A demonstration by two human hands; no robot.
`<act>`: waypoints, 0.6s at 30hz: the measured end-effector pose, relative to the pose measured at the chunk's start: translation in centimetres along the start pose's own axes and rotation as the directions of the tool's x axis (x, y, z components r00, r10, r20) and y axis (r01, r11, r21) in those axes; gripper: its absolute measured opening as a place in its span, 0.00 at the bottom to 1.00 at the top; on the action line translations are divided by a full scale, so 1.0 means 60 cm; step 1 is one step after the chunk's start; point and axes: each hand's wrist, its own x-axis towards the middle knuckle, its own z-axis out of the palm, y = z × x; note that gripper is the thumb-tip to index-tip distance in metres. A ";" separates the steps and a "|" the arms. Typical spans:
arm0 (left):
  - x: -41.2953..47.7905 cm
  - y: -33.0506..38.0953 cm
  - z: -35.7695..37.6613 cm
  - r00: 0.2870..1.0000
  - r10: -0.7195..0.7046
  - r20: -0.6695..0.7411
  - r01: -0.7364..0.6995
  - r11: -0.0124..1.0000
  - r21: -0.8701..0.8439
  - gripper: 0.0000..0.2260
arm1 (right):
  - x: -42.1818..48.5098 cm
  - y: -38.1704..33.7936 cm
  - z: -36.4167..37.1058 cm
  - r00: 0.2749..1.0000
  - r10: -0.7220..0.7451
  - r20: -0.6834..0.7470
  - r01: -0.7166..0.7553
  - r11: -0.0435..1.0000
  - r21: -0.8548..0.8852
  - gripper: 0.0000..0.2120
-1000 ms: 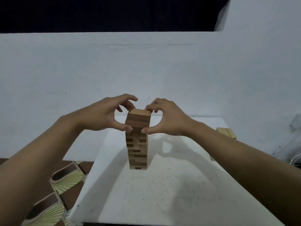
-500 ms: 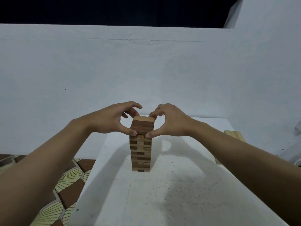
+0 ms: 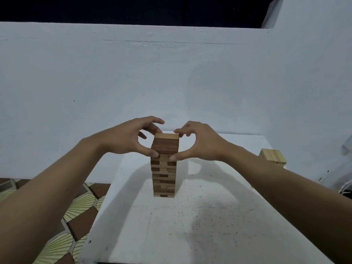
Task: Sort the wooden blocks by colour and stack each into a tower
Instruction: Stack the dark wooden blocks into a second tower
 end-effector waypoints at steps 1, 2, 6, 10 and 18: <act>-0.001 -0.001 0.000 1.000 0.001 -0.001 -0.001 1.000 -0.005 0.39 | 0.000 0.002 0.002 1.000 -0.001 -0.008 0.001 1.000 0.009 0.38; -0.002 -0.002 0.000 1.000 0.004 -0.005 -0.004 1.000 -0.014 0.41 | -0.001 0.005 0.004 1.000 -0.003 -0.017 0.003 1.000 0.024 0.39; -0.009 -0.009 0.003 0.999 0.015 -0.041 -0.017 0.999 -0.036 0.45 | -0.006 0.019 0.012 0.999 -0.003 -0.039 0.006 0.996 0.084 0.43; -0.015 -0.019 0.018 0.998 -0.008 -0.069 -0.001 0.991 -0.136 0.43 | -0.014 0.031 0.025 0.998 0.029 -0.054 -0.019 0.985 0.174 0.45; -0.016 -0.024 0.035 0.994 -0.005 -0.108 -0.015 0.983 -0.185 0.39 | -0.019 0.033 0.039 0.995 0.037 -0.094 -0.014 0.971 0.240 0.38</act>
